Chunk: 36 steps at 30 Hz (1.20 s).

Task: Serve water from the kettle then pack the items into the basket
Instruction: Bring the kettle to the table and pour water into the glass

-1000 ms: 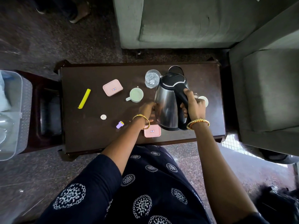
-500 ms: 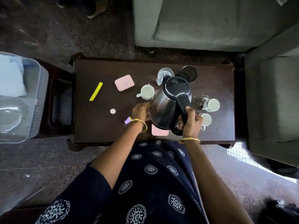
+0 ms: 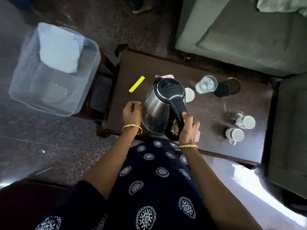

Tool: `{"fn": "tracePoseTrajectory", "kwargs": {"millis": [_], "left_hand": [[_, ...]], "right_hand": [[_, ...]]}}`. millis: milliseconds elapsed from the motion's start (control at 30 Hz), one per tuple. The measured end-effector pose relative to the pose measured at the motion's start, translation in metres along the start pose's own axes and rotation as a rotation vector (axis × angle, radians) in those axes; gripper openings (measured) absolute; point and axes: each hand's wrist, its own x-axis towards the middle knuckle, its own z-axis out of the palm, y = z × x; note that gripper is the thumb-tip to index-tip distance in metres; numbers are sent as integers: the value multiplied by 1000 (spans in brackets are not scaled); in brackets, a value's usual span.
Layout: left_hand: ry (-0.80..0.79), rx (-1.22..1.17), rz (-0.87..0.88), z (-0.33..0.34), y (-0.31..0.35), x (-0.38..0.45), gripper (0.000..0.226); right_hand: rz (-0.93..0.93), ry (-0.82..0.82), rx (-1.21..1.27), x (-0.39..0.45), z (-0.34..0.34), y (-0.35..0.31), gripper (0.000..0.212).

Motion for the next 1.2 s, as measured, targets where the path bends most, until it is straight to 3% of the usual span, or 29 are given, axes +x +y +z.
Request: {"fn": "tracePoseTrajectory", "kwargs": {"millis": [233,433,533,600,633,833,967,1200], "left_hand": [[336,41,97,-125,7,39,10],[685,-41,-116,-225,11,93,27],[614,-158,-284,-263,12,119,38],[485,-231,-303,-278,14,130,17],[451,-237,-317,-284,15,135,13],[322,-427,-467,-297,4,149,35],[270,-367,-452,-302,-6,159,50],[338,-188,-396,-292,10,166,29]], "right_hand": [[-39,-301,43,-34,111,-7,39],[-43,-534,47,-57,208,-17,52],[-91,-595,71,-67,258,-26,67],[-101,-613,70,-71,286,-29,68],[-97,-618,65,-73,301,-30,66],[-126,-558,-76,-72,381,-7,44],[-171,-500,-99,-65,411,23,40],[-232,-447,-145,-75,435,58,39]]}}
